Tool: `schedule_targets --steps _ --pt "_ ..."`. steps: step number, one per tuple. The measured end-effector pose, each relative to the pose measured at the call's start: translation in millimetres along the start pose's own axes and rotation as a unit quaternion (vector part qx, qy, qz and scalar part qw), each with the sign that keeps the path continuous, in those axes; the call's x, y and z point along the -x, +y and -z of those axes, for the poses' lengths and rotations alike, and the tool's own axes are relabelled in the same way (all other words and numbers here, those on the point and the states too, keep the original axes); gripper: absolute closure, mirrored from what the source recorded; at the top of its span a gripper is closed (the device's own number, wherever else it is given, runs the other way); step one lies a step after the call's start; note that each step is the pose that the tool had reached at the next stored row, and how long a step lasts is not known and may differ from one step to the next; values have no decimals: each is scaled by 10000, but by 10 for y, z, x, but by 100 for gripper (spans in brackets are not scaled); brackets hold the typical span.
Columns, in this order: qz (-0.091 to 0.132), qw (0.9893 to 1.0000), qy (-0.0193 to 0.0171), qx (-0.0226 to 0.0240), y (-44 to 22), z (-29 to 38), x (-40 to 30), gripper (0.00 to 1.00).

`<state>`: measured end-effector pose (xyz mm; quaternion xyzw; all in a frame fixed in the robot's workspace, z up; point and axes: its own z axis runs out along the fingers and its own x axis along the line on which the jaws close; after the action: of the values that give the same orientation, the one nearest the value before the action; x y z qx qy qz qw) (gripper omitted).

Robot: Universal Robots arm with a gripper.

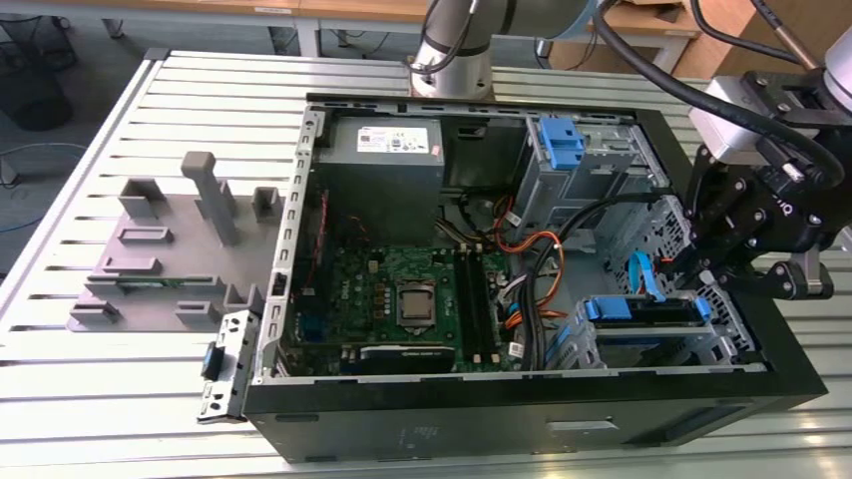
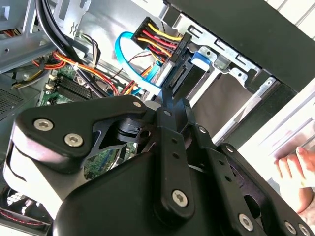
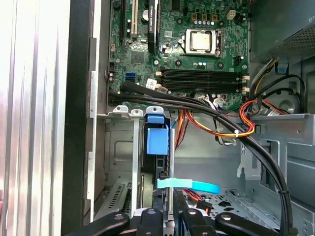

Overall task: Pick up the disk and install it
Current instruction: 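Insert the second disk wire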

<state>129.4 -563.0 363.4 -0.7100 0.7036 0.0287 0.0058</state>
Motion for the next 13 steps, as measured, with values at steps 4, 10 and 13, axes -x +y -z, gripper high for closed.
schedule_targets --steps 4,10,13 --pt "0 10000 0 0 -31 -7 27 76" --pt "0 10000 0 0 -93 -19 67 76" --pt "0 10000 0 0 -133 -25 75 76"
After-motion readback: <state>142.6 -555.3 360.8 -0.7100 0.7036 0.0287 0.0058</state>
